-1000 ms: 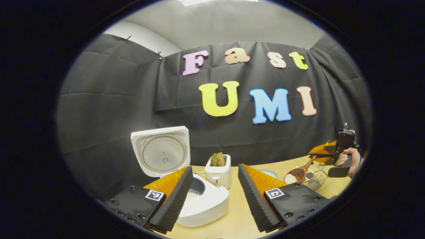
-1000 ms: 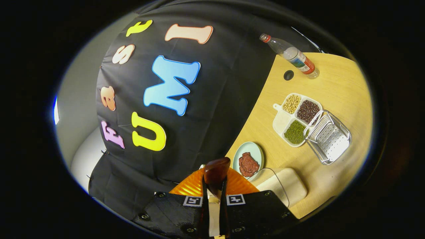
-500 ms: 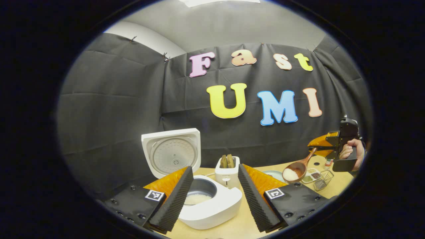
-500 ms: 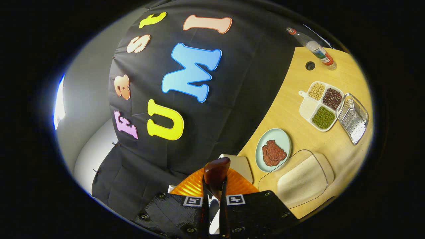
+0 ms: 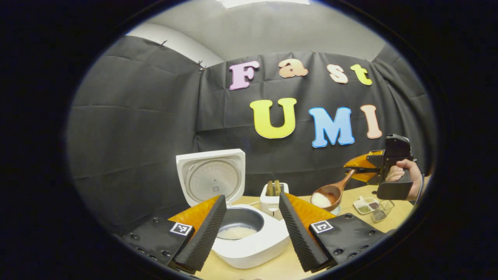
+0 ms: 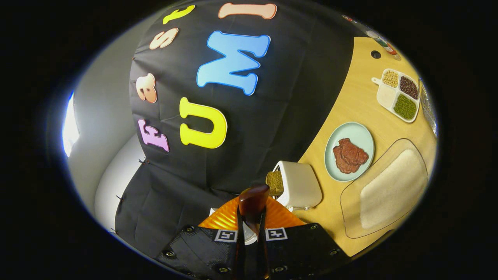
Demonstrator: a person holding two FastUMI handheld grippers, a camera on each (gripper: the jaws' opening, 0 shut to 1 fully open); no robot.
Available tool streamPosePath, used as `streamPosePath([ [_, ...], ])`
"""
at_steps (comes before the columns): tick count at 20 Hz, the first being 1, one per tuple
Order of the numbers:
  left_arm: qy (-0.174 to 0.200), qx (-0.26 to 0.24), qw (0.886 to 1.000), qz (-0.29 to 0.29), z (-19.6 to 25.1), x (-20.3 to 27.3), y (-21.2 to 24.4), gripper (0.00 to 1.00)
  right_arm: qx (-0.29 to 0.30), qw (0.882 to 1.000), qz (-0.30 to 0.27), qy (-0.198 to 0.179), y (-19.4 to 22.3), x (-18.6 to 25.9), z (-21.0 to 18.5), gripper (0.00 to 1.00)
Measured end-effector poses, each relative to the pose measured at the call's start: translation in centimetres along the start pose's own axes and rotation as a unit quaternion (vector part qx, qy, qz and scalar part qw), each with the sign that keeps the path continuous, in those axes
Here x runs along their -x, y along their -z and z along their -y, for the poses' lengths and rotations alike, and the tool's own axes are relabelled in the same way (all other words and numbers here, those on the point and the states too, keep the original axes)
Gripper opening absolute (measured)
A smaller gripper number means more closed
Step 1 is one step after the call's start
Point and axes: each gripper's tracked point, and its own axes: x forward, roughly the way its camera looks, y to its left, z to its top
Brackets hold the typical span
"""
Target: Close the left gripper, press the button to open the rice cooker; take a wooden spoon from the chopstick holder with the right hand, scoop a spoonful of rice and pour it into the rice cooker, then put the wooden spoon back into the chopstick holder.
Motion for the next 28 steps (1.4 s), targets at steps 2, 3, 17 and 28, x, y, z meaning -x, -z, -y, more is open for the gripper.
streamPosePath([
  [2, 0.006, 0.000, 1.000, 0.006, -0.4, -0.1, -0.1, 0.90, 0.003, 1.000, -0.009, -0.002, 0.9, -1.2, -0.4, 0.12],
  [3, 0.007, 0.001, 1.000, 0.006, -0.7, -0.2, 0.0, 0.90, 0.005, 1.000, -0.013, -0.002, 1.3, -1.8, -0.6, 0.12],
  [17, -0.005, 0.000, 1.000, -0.023, -5.1, -0.1, 3.4, 0.95, 0.050, 0.995, -0.090, -0.018, 9.2, -10.7, -3.4, 0.12],
  [28, -0.029, 0.006, 0.999, -0.033, -6.7, 0.4, 5.0, 0.91, 0.180, 0.969, -0.167, 0.012, 17.7, -18.0, -2.5, 0.12],
])
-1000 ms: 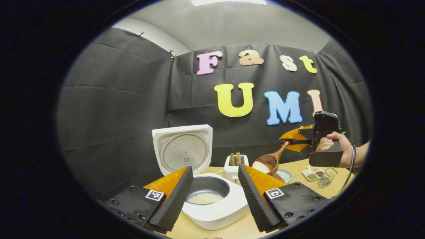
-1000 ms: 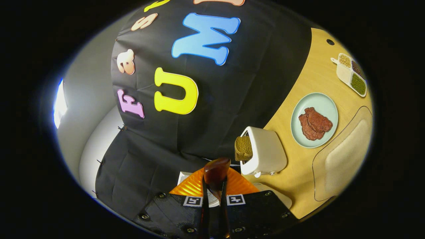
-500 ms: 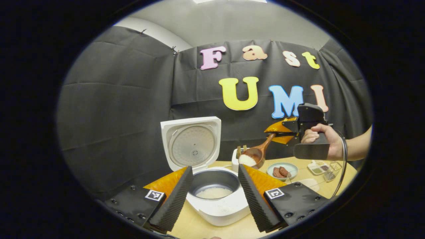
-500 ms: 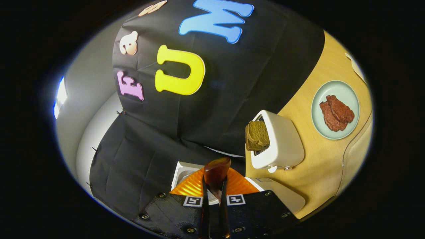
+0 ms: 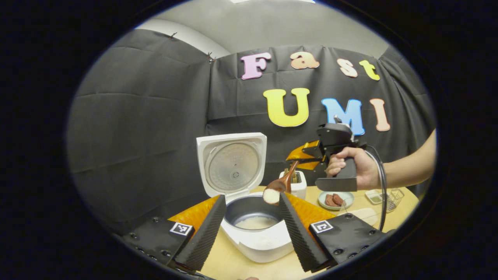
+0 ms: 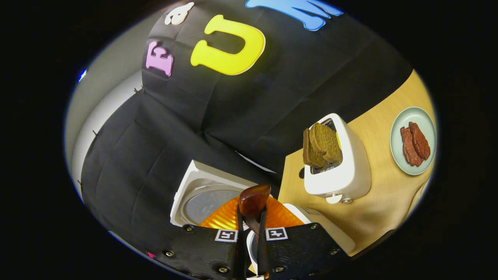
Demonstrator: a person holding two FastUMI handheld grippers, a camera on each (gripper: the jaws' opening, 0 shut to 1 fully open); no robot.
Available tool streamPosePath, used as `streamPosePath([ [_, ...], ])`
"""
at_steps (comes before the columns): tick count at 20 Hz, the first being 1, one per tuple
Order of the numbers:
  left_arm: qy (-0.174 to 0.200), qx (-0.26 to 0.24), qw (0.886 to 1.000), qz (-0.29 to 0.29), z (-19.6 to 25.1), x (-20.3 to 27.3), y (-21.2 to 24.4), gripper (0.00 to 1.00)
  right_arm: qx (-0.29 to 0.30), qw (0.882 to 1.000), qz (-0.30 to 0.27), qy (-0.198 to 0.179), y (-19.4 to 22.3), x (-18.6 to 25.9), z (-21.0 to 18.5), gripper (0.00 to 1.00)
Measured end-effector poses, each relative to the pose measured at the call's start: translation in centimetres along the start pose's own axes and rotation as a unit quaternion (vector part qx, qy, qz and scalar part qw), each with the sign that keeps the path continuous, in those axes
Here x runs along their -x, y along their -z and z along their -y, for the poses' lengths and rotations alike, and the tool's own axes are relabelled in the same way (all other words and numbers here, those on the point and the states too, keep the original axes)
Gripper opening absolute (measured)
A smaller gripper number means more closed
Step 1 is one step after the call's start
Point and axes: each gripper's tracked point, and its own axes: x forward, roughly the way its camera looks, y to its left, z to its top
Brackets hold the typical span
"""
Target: Close the left gripper, press the button to open the rice cooker; take a wooden spoon from the chopstick holder with the right hand, scoop a spoonful of rice and pour it into the rice cooker, then put the wooden spoon back into the chopstick holder.
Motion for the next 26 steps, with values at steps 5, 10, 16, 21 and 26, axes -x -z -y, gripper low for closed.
streamPosePath([
  [5, -0.012, 0.005, 1.000, -0.004, -0.5, 0.7, 0.5, 0.91, 0.092, 0.995, -0.018, 0.034, 2.3, -2.6, -0.1, 0.12],
  [10, -0.026, 0.011, 1.000, -0.004, -1.2, 1.0, 0.9, 0.90, 0.260, 0.965, -0.021, 0.031, 4.6, -3.0, -2.6, 0.12],
  [16, -0.034, 0.021, 0.999, -0.004, -1.7, 1.5, 1.4, 0.90, 0.454, 0.890, -0.037, -0.011, 8.1, -2.7, -6.3, 0.12],
  [21, -0.033, 0.034, 0.999, -0.002, -1.2, 1.9, 1.3, 0.90, 0.532, 0.844, -0.055, -0.043, 10.6, -2.3, -7.7, 0.12],
  [26, -0.032, 0.034, 0.999, 0.000, -0.9, 2.3, 1.4, 0.90, 0.501, 0.862, -0.038, -0.062, 9.3, -1.3, -8.8, 0.12],
])
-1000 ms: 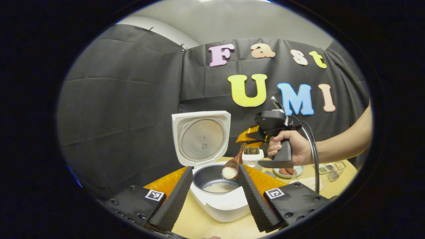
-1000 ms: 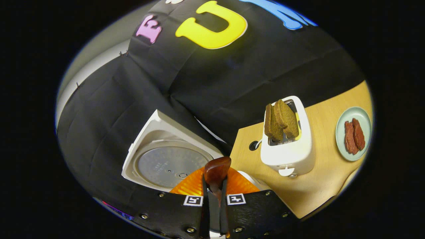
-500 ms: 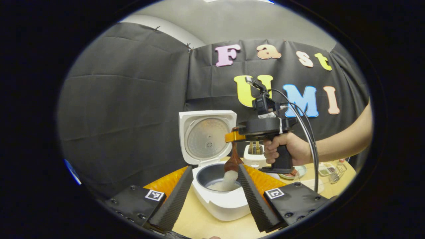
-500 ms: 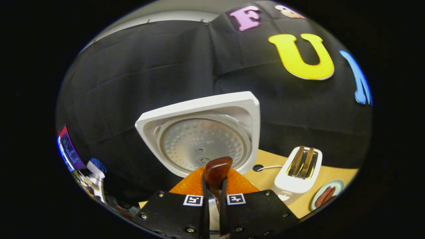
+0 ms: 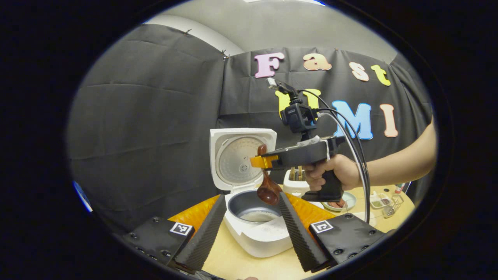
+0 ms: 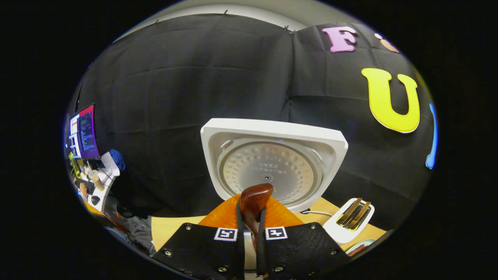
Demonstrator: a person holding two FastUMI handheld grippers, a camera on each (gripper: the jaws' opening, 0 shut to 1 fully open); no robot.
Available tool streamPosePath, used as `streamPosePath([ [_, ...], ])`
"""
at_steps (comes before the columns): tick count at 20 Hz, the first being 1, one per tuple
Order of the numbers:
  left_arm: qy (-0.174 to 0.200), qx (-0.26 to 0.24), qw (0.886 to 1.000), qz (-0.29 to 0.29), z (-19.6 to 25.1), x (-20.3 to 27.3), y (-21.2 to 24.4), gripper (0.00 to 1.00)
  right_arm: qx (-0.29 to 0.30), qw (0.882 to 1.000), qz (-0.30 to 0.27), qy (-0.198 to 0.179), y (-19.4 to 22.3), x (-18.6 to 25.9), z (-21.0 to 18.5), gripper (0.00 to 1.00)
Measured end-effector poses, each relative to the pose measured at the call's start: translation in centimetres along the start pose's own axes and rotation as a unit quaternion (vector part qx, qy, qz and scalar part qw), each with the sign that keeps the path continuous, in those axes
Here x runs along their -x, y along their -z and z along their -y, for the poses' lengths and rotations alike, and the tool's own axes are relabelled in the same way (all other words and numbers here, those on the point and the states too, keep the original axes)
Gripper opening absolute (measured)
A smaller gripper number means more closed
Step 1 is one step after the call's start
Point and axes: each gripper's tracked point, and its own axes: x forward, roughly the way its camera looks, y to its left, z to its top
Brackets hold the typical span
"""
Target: Close the left gripper, press the button to open the rice cooker; take a wooden spoon from the chopstick holder with the right hand, scoop a spoonful of rice and pour it into the rice cooker, then put the wooden spoon back into the chopstick holder.
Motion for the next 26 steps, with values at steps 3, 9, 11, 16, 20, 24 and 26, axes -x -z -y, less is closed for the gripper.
streamPosePath([
  [3, 0.001, 0.000, 1.000, 0.002, 0.1, 0.1, -0.4, 0.90, -0.110, 0.993, 0.026, 0.018, -1.9, 1.2, 2.1, 0.12],
  [9, 0.009, 0.006, 1.000, 0.001, 0.8, 0.0, -0.6, 0.90, -0.307, 0.950, 0.046, 0.047, -1.9, 3.9, 8.2, 0.12],
  [11, 0.016, 0.003, 1.000, 0.001, 1.4, 0.0, -0.8, 0.95, -0.351, 0.933, 0.056, 0.055, -1.4, 4.9, 9.9, 0.12],
  [16, 0.038, -0.017, 0.999, 0.002, 3.3, -0.2, -1.8, 0.95, -0.433, 0.895, 0.085, 0.064, -0.8, 8.4, 12.5, 0.12],
  [20, 0.063, -0.018, 0.998, 0.006, 5.2, -0.6, -3.0, 0.90, -0.455, 0.880, 0.110, 0.077, -0.9, 12.4, 13.9, 0.12],
  [24, 0.079, -0.016, 0.997, 0.008, 7.0, -0.9, -4.0, 0.95, -0.472, 0.865, 0.141, 0.094, -0.6, 16.9, 15.8, 0.12],
  [26, 0.089, -0.021, 0.996, 0.009, 8.2, -1.0, -4.5, 0.95, -0.480, 0.858, 0.152, 0.108, -0.1, 19.3, 17.0, 0.12],
])
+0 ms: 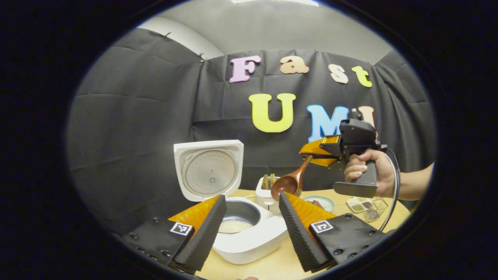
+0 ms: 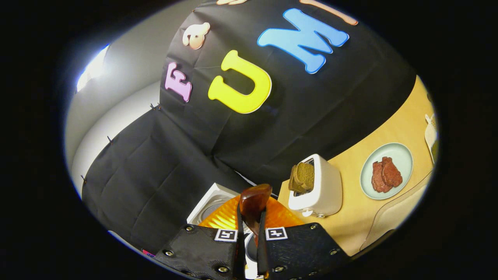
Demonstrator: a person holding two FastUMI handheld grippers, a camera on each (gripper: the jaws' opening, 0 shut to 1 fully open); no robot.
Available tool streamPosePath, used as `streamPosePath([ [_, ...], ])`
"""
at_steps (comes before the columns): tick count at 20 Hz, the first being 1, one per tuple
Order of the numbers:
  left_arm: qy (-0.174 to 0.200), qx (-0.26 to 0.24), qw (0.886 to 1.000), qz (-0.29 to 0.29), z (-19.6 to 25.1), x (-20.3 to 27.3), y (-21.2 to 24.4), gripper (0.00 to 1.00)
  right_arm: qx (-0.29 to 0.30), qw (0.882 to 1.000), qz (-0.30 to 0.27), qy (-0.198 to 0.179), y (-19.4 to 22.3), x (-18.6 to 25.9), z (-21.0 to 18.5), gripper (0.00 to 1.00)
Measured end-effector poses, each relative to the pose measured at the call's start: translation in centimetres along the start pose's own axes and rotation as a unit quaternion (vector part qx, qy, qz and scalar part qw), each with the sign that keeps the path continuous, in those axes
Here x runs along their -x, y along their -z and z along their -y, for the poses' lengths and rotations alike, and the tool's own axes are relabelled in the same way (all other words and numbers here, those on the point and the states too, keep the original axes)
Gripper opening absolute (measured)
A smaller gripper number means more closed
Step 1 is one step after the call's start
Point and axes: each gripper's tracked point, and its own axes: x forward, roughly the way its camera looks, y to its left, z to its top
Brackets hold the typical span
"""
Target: Close the left gripper, press the button to open the rice cooker; take a wooden spoon from the chopstick holder with the right hand, scoop a spoonful of rice and pour it into the rice cooker, then put the wooden spoon back into the chopstick holder.
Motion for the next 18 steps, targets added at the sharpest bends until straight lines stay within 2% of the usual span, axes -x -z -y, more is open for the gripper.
streamPosePath([
  [3, 0.018, -0.007, 1.000, 0.003, 2.3, -0.5, -0.6, 0.95, -0.011, 1.000, 0.022, 0.013, -2.1, 3.3, 2.1, 0.12],
  [4, 0.024, -0.007, 1.000, 0.005, 3.2, -0.6, -0.8, 0.90, -0.013, 0.999, 0.029, 0.020, -2.8, 4.6, 2.8, 0.12],
  [5, 0.029, -0.005, 1.000, 0.007, 4.0, -0.8, -1.1, 0.95, -0.015, 0.999, 0.035, 0.027, -3.4, 5.7, 3.7, 0.12],
  [6, 0.034, -0.002, 0.999, 0.008, 4.9, -1.0, -1.2, 0.90, -0.019, 0.998, 0.040, 0.034, -4.0, 6.9, 4.5, 0.12],
  [9, 0.058, 0.003, 0.998, 0.011, 8.2, -1.4, -1.8, 0.90, -0.028, 0.996, 0.062, 0.054, -6.2, 10.5, 6.8, 0.12],
  [10, 0.066, 0.000, 0.998, 0.013, 9.2, -1.5, -2.1, 0.95, -0.027, 0.995, 0.071, 0.061, -7.0, 11.8, 7.4, 0.12],
  [18, 0.119, -0.004, 0.993, 0.017, 16.4, -1.6, -2.9, 0.95, -0.005, 0.986, 0.115, 0.117, -11.5, 21.1, 11.9, 0.12],
])
